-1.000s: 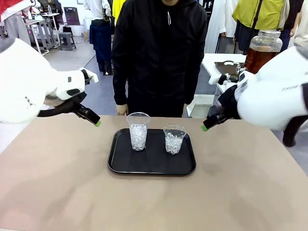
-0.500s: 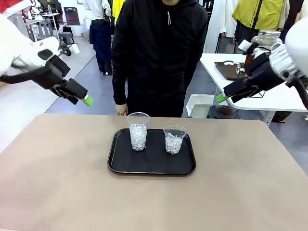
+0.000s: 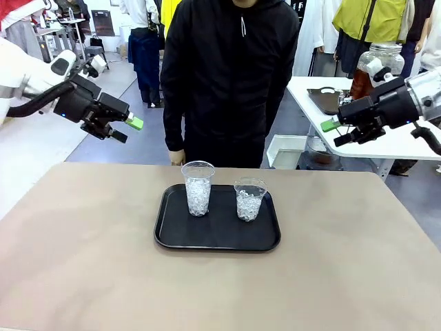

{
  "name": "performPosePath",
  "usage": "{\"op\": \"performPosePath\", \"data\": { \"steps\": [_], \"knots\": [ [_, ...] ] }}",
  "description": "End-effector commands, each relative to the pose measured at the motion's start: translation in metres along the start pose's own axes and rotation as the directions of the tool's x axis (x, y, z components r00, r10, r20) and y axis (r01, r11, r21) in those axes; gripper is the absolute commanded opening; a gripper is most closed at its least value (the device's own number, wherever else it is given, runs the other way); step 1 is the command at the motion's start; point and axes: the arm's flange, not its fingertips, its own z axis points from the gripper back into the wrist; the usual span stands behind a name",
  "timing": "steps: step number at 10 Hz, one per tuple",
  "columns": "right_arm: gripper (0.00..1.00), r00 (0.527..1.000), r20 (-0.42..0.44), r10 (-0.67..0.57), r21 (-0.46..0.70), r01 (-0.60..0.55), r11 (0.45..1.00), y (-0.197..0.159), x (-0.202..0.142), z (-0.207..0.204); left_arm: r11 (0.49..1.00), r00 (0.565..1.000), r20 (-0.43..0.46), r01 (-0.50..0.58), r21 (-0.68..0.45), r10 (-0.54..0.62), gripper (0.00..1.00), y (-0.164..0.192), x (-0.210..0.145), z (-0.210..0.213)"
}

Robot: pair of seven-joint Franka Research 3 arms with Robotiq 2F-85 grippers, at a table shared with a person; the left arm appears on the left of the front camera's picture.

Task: Pour the drink into the iced cup.
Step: Pick up the iced cup indicated by the human and present it to them.

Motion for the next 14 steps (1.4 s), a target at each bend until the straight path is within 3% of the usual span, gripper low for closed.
{"op": "performPosePath", "data": {
  "steps": [1, 8, 11, 14],
  "knots": [
    [1.0, 1.0, -0.01, -0.007, 0.055, 0.008, 0.998, -0.011, 0.008, -0.008, 0.998, 0.999, 0.013, -0.042, -0.046, 0.042, 1.0, 0.01, 0.001, -0.007],
    [1.0, 0.999, -0.018, -0.031, 0.008, 0.031, 0.999, -0.013, -0.002, -0.003, 0.999, 0.999, 0.003, -0.05, -0.008, 0.05, 1.0, 0.009, -0.002, -0.007],
    [1.0, 0.95, -0.02, -0.311, 0.191, 0.309, 0.932, -0.04, 0.004, 0.0, 0.957, 0.978, 0.051, -0.186, -0.221, 0.202, 1.0, 0.045, -0.007, 0.017],
    [1.0, 0.905, -0.105, -0.412, 0.322, 0.423, 0.847, -0.068, -0.004, -0.006, 0.894, 0.952, 0.045, -0.267, -0.359, 0.302, 1.0, 0.08, -0.019, 0.019]
  ]
}}
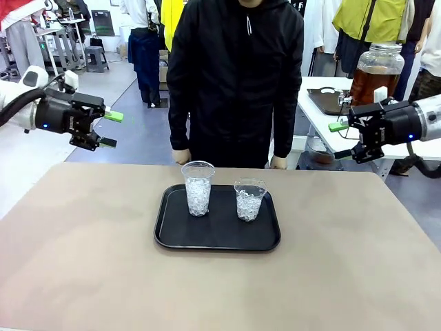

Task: Pour the drink into the iced cup.
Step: Pick up the iced cup indicated by the human and present it to them.

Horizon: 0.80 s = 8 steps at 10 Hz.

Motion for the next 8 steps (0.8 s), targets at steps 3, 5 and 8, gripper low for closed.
{"op": "performPosePath", "data": {
  "steps": [3, 5, 8],
  "knots": [
    [1.0, 0.99, -0.028, -0.139, 0.173, 0.142, 0.975, -0.03, 0.019, 0.002, 0.982, 0.996, 0.021, -0.084, -0.167, 0.089, 1.0, 0.043, 0.005, 0.003],
    [1.0, 0.984, -0.021, -0.178, 0.185, 0.178, 0.966, -0.044, 0.03, -0.003, 0.968, 0.987, -0.011, -0.157, -0.198, 0.158, 1.0, 0.058, 0.013, -0.002],
    [1.0, 0.991, -0.014, -0.132, 0.229, 0.132, 0.964, -0.047, 0.044, -0.008, 0.946, 0.976, -0.096, -0.213, -0.245, 0.195, 1.0, 0.065, 0.029, -0.01]
  ]
}}
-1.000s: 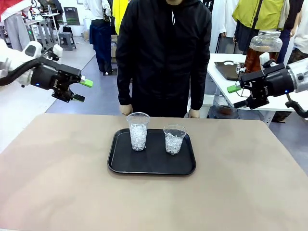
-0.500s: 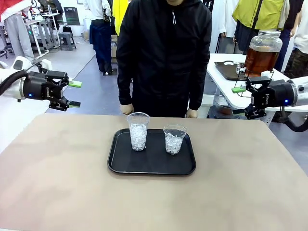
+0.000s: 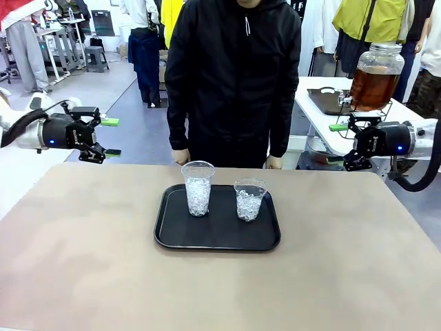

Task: Pour the drink into the iced cup.
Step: Pick up the iced cup indicated by the human and present it to them.

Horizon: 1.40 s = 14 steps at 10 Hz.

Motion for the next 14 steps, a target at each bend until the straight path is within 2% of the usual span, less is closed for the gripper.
{"op": "performPosePath", "data": {
  "steps": [1, 4, 5, 14],
  "knots": [
    [1.0, 0.999, -0.01, 0.044, 0.043, -0.043, 0.998, 0.0071, 0.0113, -0.0016, 0.999, 0.998, -0.057, -0.04, -0.036, 0.038, 1.0, -0.0039, 0.0124, 0.0024],
    [1.0, 0.999, -0.007, 0.052, 0.036, -0.051, 0.998, 0.0046, 0.0141, -0.002, 0.997, 0.994, -0.07, -0.082, 0.001, 0.082, 1.0, -0.0007, 0.0115, 0.0043],
    [1.0, 0.999, -0.012, 0.029, 0.016, -0.029, 0.999, 0.0058, 0.0088, -0.0013, 0.999, 0.998, -0.049, -0.044, -0.032, 0.042, 1.0, 0.0009, 0.01, -0.0021],
    [1.0, 0.999, -0.012, 0.029, 0.016, -0.029, 0.999, 0.0058, 0.0088, -0.0013, 0.999, 0.998, -0.049, -0.044, -0.032, 0.042, 1.0, 0.0009, 0.01, -0.0021]
  ]
}}
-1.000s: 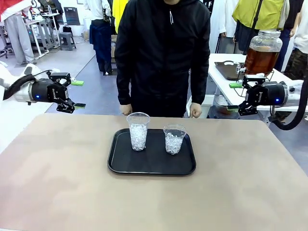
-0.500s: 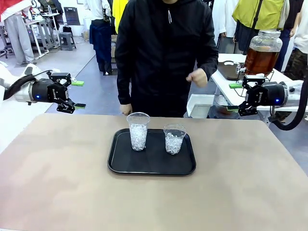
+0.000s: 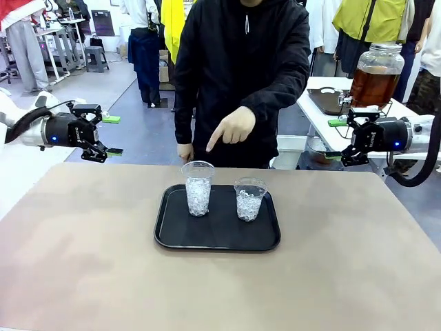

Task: Pour the drink into the iced cup.
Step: Pick up the iced cup indicated by the human and present it to them.

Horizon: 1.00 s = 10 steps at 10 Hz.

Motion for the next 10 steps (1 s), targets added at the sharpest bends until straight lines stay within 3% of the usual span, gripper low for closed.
{"op": "performPosePath", "data": {
  "steps": [1, 10],
  "knots": [
    [1.0, 1.0, 0.002, -0.001, 0.002, 0.001, 1.0, 0.0022, 0.0, 0.0003, 1.0, 1.0, 0.006, 0.012, -0.007, -0.012, 1.0, -0.0017, 0.0004, -0.0001],
    [1.0, 1.0, 0.002, -0.001, 0.002, 0.001, 1.0, 0.0022, 0.0, 0.0003, 1.0, 1.0, 0.006, 0.012, -0.007, -0.012, 1.0, -0.0017, 0.0004, -0.0001]
  ]
}}
